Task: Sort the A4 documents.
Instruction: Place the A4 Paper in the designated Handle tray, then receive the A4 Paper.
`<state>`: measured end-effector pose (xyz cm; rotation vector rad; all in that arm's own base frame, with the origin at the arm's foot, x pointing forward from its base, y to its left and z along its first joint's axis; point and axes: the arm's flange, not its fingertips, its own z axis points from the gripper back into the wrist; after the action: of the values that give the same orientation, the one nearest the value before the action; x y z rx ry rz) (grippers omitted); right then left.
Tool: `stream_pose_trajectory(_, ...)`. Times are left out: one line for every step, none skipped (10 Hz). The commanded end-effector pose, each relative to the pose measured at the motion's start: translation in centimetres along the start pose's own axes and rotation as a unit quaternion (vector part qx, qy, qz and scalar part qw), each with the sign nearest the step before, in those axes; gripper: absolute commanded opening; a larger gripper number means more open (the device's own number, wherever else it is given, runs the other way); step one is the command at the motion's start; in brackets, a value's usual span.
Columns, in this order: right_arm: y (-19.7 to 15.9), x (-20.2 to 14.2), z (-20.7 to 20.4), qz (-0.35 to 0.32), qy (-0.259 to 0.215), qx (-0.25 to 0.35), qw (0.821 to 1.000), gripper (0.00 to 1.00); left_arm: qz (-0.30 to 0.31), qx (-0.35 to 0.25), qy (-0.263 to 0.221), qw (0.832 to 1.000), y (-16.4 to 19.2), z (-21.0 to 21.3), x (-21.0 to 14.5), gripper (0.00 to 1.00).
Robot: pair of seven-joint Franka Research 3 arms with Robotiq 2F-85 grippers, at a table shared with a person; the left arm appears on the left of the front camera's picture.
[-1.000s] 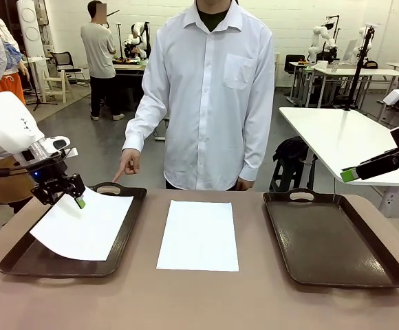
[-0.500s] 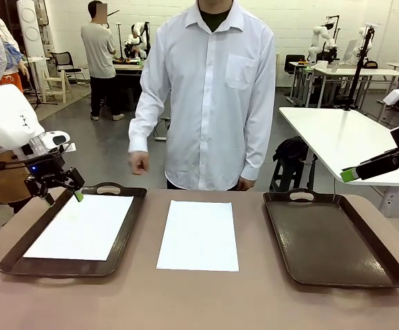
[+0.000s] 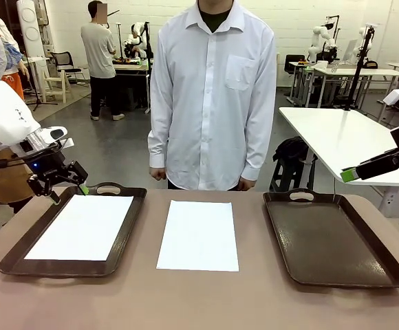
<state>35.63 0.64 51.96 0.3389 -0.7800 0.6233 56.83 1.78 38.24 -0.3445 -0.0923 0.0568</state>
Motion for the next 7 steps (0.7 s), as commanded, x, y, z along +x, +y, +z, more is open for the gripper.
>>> stream_pose_trajectory(-0.01,-0.04,-0.06,0.000,0.000,0.001,1.000,1.00,-0.026,0.040,0.000,0.999,0.32,0.16,0.27,1.00)
stream_pose_trajectory(-0.01,-0.04,-0.06,0.000,0.000,0.001,1.000,1.00,-0.026,0.040,0.000,0.999,0.32,0.16,0.27,1.00)
stream_pose_trajectory(-0.01,-0.04,-0.06,0.000,0.000,0.001,1.000,1.00,-0.026,0.040,0.000,0.999,0.32,0.16,0.27,1.00)
stream_pose_trajectory(-0.01,-0.04,-0.06,0.000,0.000,0.001,1.000,1.00,-0.026,0.040,0.000,0.999,0.32,0.16,0.27,1.00)
stream_pose_trajectory(-0.01,-0.04,-0.06,0.000,0.000,0.001,1.000,1.00,-0.026,0.040,0.000,0.999,0.32,0.16,0.27,1.00)
stream_pose_trajectory(-0.01,-0.04,-0.06,0.000,0.000,0.001,1.000,1.00,-0.026,0.040,0.000,0.999,0.32,0.16,0.27,1.00)
stream_pose_trajectory(-0.01,-0.04,-0.06,0.000,0.000,0.001,1.000,1.00,-0.026,0.040,0.000,0.999,0.32,0.16,0.27,1.00)
